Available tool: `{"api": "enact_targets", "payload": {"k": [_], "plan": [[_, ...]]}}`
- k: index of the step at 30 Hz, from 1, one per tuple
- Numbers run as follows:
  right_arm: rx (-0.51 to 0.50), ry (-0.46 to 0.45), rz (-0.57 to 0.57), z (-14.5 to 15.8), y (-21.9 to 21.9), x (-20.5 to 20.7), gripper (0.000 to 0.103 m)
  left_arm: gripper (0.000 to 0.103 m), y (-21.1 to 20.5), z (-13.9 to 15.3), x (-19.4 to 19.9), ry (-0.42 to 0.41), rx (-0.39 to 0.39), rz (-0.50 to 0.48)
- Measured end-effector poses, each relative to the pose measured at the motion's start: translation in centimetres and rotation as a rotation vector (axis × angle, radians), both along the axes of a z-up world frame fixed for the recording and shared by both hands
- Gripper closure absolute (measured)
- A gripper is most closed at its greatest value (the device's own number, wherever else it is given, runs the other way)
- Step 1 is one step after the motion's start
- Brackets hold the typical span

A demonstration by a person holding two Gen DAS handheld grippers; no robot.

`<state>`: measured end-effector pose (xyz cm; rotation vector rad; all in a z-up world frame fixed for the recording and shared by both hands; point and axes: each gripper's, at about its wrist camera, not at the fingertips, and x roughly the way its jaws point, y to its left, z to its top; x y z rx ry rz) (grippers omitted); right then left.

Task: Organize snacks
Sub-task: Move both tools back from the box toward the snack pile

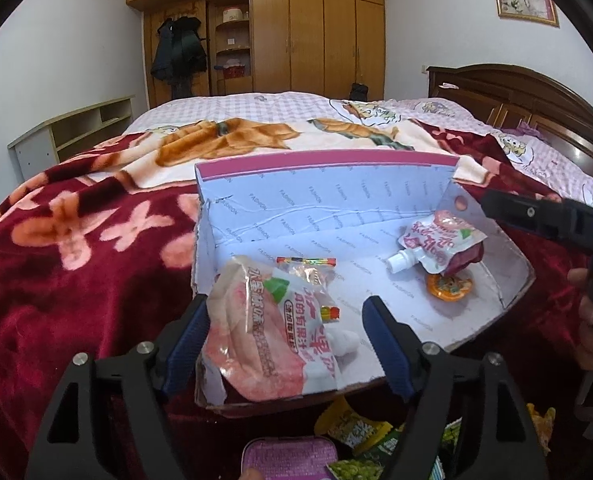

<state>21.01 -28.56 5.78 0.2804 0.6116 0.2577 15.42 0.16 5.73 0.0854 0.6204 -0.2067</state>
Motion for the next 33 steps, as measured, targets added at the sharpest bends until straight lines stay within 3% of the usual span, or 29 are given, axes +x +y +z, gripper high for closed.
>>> {"api": "enact_targets", "payload": {"k": [16,33], "plan": [[0.03,-0.004,0.029,0.0,-0.2,-4.1,0.028,0.017,0.6,0.7,-1.9,-0.014,-0.004,0.027],[0.079,0.045,0.039,-1.6,-0.6,-8.1,0.028,0.017,2.9,-1.3,-6.5,0.058,0.005,0.051]]}}
